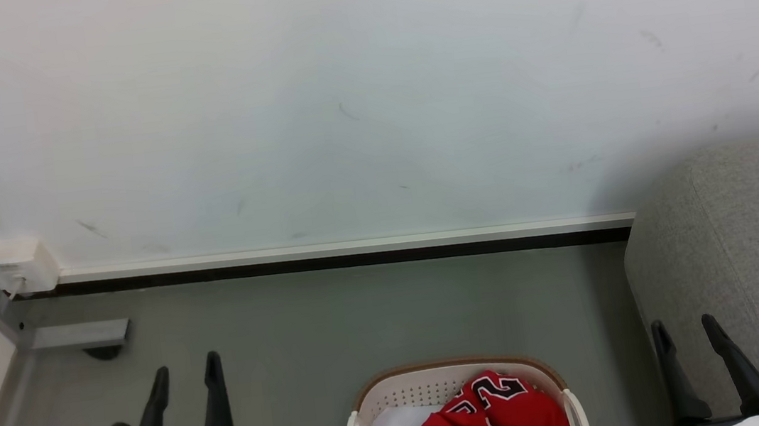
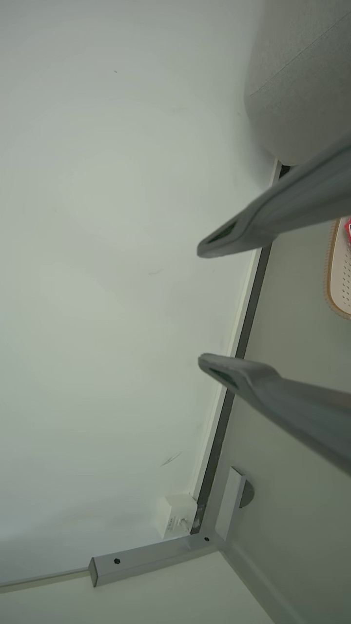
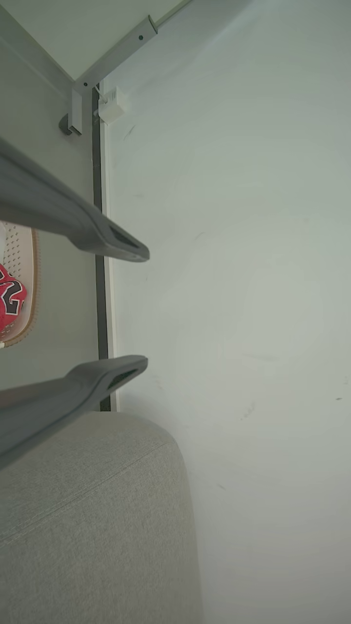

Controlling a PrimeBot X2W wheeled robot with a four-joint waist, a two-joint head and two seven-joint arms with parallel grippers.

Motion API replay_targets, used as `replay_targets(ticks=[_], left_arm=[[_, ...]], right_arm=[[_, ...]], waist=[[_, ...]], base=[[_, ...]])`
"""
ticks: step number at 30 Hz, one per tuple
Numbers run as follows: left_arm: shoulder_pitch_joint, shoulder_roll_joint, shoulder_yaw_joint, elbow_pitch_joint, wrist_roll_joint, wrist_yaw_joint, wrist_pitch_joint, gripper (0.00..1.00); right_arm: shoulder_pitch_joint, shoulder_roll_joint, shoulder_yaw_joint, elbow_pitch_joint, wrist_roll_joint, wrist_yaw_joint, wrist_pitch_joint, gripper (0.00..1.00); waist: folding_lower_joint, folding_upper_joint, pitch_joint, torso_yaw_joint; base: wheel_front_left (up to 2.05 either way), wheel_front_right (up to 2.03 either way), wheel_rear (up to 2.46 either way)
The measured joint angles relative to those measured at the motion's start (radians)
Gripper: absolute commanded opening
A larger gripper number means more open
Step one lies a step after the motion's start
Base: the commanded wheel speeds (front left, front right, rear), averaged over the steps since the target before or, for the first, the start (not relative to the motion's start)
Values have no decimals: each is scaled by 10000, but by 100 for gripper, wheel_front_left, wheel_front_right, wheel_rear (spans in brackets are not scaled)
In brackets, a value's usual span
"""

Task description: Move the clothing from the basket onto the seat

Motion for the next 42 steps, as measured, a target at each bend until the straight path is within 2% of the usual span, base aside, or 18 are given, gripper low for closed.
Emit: replay_targets(ticks=[13,20,42], left_arm=[[88,336,-274,17,1151,261,-326,100],[86,489,-326,107,1703,364,-437,100],[208,426,-130,182,3001,476,-869,100]], right_arm=[[76,-13,-123,29,-848,0,-337,100],[90,-21,-161,148,-941,0,-464,100],[194,-40,-178,631,-1473,0,-871,100]], waist=[[0,0,1,42],[0,0,-15,73],[0,0,-54,98]], base=[[0,0,0],[0,0,0],[0,0,0]])
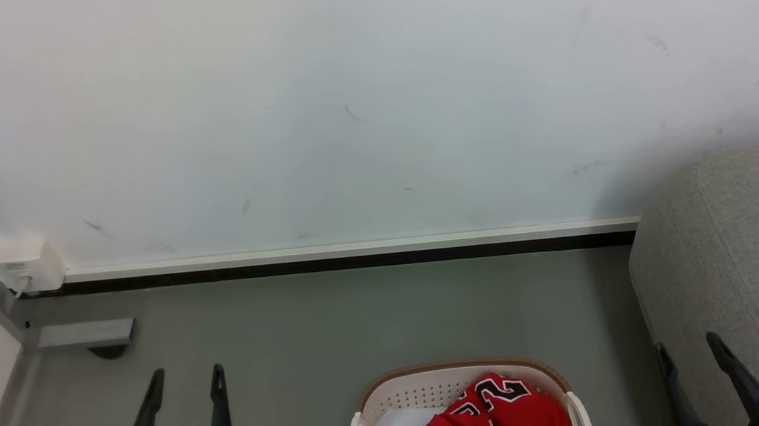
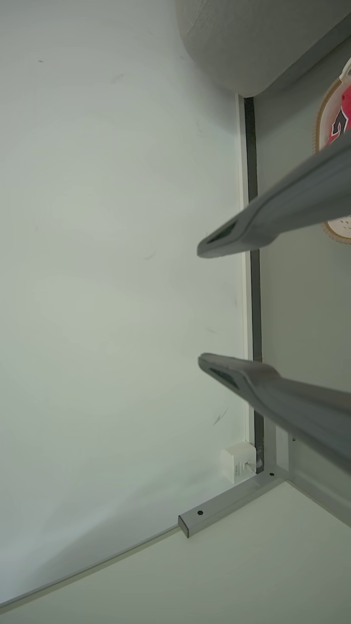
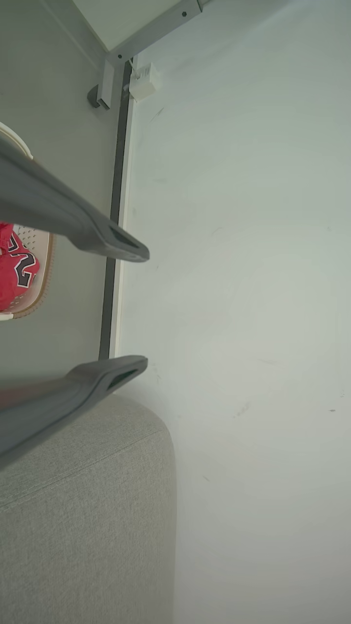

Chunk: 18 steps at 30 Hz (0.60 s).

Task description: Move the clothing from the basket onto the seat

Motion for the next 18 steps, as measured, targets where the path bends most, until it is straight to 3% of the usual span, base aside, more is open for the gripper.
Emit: replay_targets(ticks=[18], left_arm=[[52,-280,424,117,132,-397,-71,100]], right_arm=[[-18,-6,42,173,27,0,-58,100]], waist=[[0,0,82,-86]], base=[[0,0,0]])
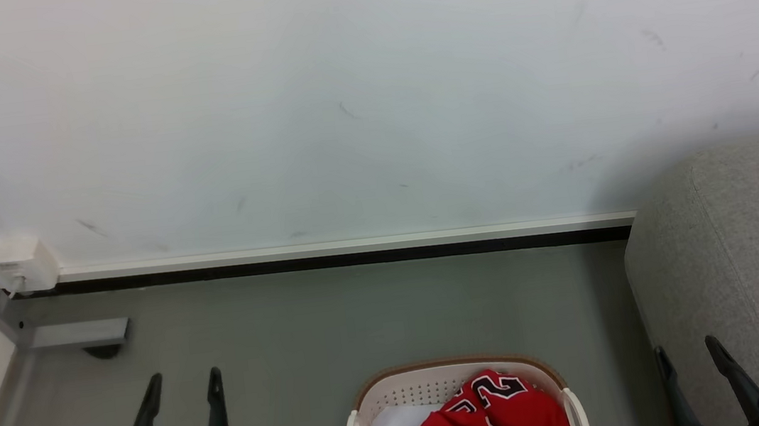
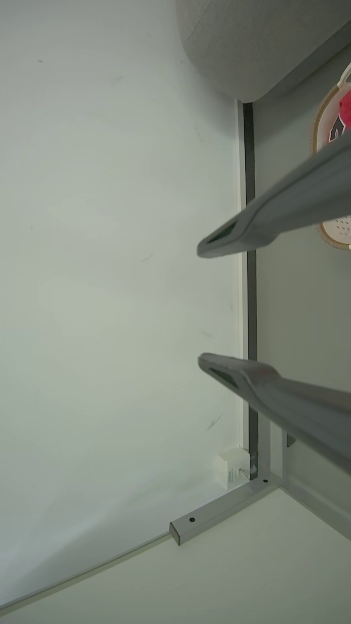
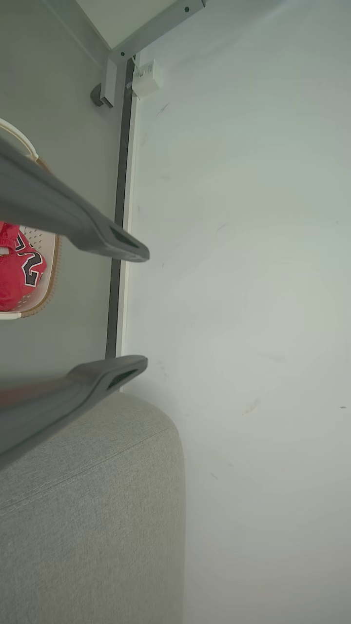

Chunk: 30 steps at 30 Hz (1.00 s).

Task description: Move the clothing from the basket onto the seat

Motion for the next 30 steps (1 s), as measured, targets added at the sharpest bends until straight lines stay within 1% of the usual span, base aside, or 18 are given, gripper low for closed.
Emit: replay_targets(ticks=[6,9,14,18,21,25,30], left_arm=[[0,-50,104,-2,29,-48,0,100],[-24,-73,117,-6,42,-138,0,100],[-347,-86,15,4,92,-405,0,100],[-1041,-75,-249,82,159,-700,-2,100],[-1643,-42,-631,368,290,-953,-2,100],[-2620,90,-1377,924,445,-1216,-2,100],[-3965,368,-2650,2211,673,-1342,-2,100]], right_arm=[[-64,0,36,6,21,0,0,100],[-105,0,67,-15,40,0,0,100],[-288,-8,63,-257,38,0,-2,100],[-565,-8,44,-585,-35,0,-23,100],[-820,-10,-8,-817,-104,0,-23,100],[-1267,-12,-56,-1152,-155,0,-23,100],[-1870,-17,-84,-1574,-209,0,-23,100]], waist=[[0,0,27,-108],[0,0,86,-223],[0,0,323,-468],[0,0,791,-636],[2,0,1242,-769],[2,0,1979,-942],[3,0,3053,-1164]], base=[[0,0,0],[0,0,0],[0,0,0],[0,0,0],[0,0,0],[0,0,0],[0,0,0]])
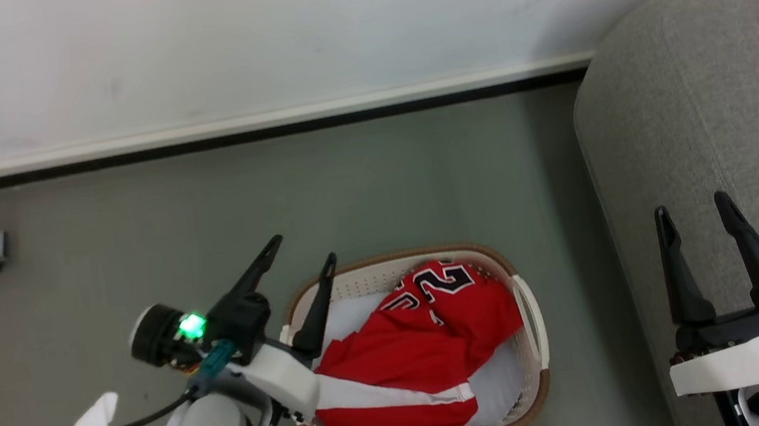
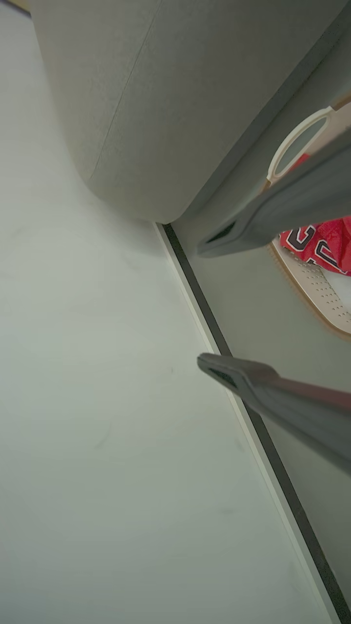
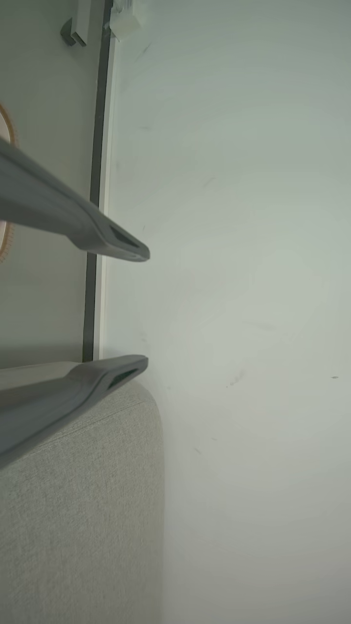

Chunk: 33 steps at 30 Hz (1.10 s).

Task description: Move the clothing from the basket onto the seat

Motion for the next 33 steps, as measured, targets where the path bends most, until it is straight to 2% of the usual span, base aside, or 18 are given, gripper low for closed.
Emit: replay_targets(ticks=[10,18,28,33], left_arm=[[-2567,522,-3453,2161,-211,-42,357,100],[-3888,888,-5634,3350,-779,-67,807,100],[-5075,1266,-7252,4220,-1390,-67,1325,100],[-5639,1429,-7536,4642,-1513,-67,1584,100]], right_arm=[[-910,-4,31,-825,52,0,0,100],[-1375,-4,207,-1463,282,0,0,100],[-1620,-6,391,-2036,819,0,0,100],[-1635,-8,439,-2268,968,0,0,100]], waist=[[1,0,2266,-452],[0,0,3821,-754],[-1,0,5059,-1206],[-1,-1,5531,-1377]], base=[[0,0,0],[0,0,0],[0,0,0],[0,0,0]])
